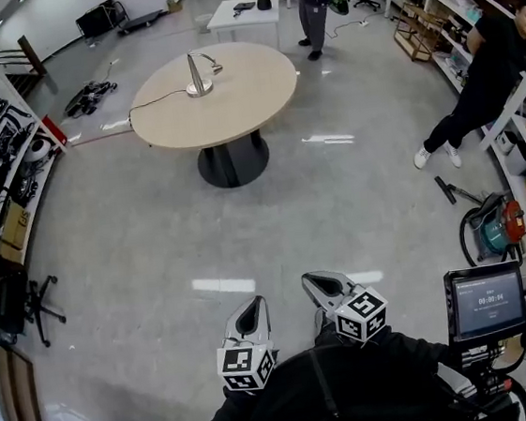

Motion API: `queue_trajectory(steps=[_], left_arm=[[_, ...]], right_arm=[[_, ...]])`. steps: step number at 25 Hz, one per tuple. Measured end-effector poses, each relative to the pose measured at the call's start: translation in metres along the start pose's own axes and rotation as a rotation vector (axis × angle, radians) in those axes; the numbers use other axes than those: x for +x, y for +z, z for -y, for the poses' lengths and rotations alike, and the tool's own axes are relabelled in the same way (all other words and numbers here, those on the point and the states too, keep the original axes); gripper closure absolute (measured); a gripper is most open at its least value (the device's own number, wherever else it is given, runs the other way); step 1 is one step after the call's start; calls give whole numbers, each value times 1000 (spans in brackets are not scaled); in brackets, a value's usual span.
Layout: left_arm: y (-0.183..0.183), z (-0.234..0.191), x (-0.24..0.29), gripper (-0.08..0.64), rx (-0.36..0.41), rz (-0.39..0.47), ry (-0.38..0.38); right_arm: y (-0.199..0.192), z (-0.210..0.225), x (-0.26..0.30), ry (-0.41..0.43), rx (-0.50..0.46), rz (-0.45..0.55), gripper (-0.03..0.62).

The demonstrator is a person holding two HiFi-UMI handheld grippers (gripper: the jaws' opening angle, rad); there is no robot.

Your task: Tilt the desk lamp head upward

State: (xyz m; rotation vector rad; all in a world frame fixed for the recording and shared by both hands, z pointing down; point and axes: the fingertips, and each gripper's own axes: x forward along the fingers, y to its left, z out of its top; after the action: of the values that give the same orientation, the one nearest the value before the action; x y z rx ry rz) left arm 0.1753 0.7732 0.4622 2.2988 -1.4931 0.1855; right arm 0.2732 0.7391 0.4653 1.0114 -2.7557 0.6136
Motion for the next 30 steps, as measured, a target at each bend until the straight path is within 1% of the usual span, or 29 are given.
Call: queue_trajectory(steps=[2, 4, 9, 11, 13, 16, 20, 24, 27, 30], left_arm=[[7, 13, 26, 552, 9, -2, 7], [12, 22, 49, 552, 10, -11, 13], [25, 25, 110, 552, 3, -41, 53], [25, 27, 117, 554, 6, -52, 57], [25, 26, 117, 552, 0, -58, 58], [27, 15, 131, 552, -16, -68, 57], [34, -13, 155, 552, -33, -67, 37], [50, -57, 173, 552, -36, -55, -1], [69, -98, 184, 552, -30, -37, -34], [86, -151, 189, 552, -53, -21, -39]], right_arm=[[16, 28, -1, 11, -21, 17, 588], [26, 56, -2, 6, -17, 23, 588], [35, 120, 9, 19, 46, 1, 588], [34, 129, 11, 17, 66, -6, 588], [35, 131, 13, 13, 65, -11, 588], [39, 139, 28, 16, 60, -22, 588], [43, 152, 60, -4, 69, -44, 588], [56, 158, 102, -56, 57, -42, 588], [70, 155, 141, -90, 45, -39, 588], [81, 141, 189, -96, 31, -48, 588]])
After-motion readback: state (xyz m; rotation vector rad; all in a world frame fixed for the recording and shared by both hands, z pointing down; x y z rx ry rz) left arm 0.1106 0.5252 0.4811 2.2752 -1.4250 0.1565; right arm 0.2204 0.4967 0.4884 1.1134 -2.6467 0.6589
